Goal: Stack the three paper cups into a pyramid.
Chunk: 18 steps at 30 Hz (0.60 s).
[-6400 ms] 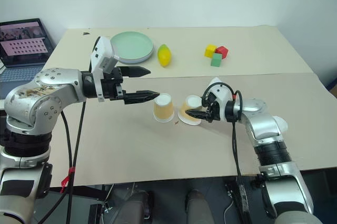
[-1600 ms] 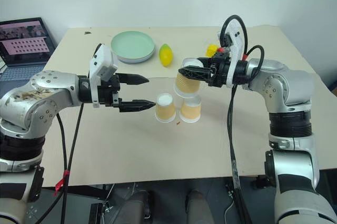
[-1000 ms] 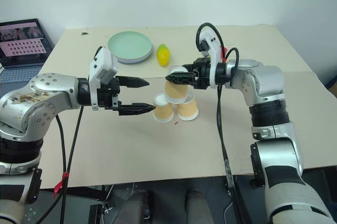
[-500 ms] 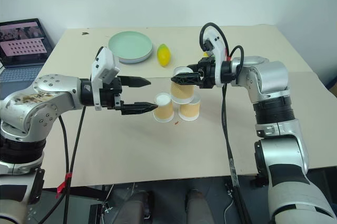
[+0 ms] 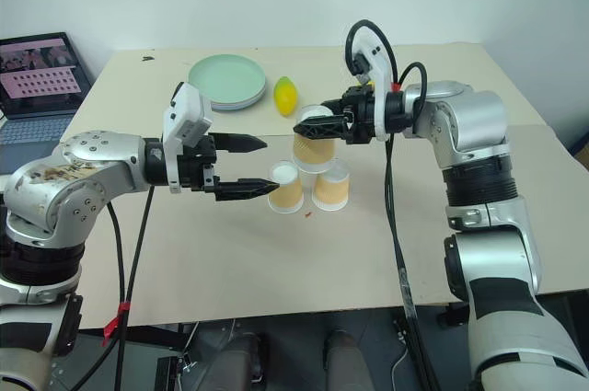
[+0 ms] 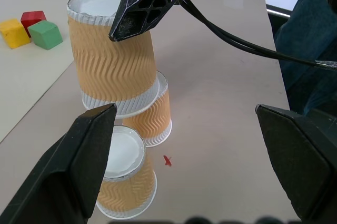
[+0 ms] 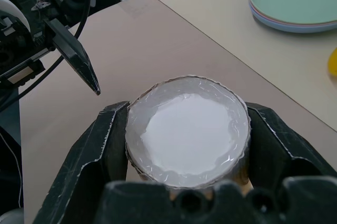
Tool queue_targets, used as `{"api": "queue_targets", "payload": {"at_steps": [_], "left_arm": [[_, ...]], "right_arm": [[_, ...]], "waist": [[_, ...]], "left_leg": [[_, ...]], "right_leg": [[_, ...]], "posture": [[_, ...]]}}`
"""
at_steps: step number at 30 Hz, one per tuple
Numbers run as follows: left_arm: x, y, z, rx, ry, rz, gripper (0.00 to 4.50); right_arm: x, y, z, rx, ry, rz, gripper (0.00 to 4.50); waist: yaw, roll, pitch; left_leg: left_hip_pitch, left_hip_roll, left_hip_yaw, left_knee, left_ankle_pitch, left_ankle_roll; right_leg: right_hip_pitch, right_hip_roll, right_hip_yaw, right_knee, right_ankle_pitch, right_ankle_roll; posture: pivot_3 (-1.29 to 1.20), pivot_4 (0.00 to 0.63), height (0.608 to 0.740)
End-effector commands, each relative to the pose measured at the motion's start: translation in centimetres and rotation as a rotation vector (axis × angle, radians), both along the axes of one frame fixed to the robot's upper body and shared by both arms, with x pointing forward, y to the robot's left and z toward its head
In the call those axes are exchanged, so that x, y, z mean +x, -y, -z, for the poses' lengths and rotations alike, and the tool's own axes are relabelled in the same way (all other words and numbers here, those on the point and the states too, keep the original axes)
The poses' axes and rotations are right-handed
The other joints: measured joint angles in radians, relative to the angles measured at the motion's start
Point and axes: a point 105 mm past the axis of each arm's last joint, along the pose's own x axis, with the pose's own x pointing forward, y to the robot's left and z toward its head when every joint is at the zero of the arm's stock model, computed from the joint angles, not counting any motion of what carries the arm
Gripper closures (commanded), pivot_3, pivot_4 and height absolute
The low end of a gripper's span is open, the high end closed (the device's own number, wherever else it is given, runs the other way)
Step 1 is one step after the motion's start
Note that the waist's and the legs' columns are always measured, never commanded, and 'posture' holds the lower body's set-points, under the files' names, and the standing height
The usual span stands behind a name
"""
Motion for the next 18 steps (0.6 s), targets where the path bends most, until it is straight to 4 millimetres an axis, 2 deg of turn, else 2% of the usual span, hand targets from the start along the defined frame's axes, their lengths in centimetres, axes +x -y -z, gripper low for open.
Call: {"api": "queue_targets", "payload": {"at_steps": [1,9,18], "left_arm": [[-0.2,0.1,-0.8,-0.012,0.045,0.009,0.00],[-0.2,0.1,-0.7,-0.007,0.047,0.006,0.00],[-0.2,-0.1,-0.8,-0.003,0.052,-0.004,0.00]], "right_arm": [[-0.4,-0.3,-1.9,-0.006,0.058,-0.026,1.72],[-0.5,-2.0,-0.8,-0.018,0.029,-0.075,1.72],[-0.4,-2.3,-0.3,-0.022,0.021,-0.087,1.72]], "waist": [[0.000,0.000,0.000],[-0.001,0.000,0.000],[0.000,0.000,0.000]], "left_leg": [[0.000,0.000,0.000,0.000,0.000,0.000],[0.000,0.000,0.000,0.000,0.000,0.000],[0.000,0.000,0.000,0.000,0.000,0.000]], "right_leg": [[0.000,0.000,0.000,0.000,0.000,0.000],[0.000,0.000,0.000,0.000,0.000,0.000],[0.000,0.000,0.000,0.000,0.000,0.000]], "posture": [[0.00,0.150,0.740],[0.00,0.150,0.740],[0.00,0.150,0.740]]}}
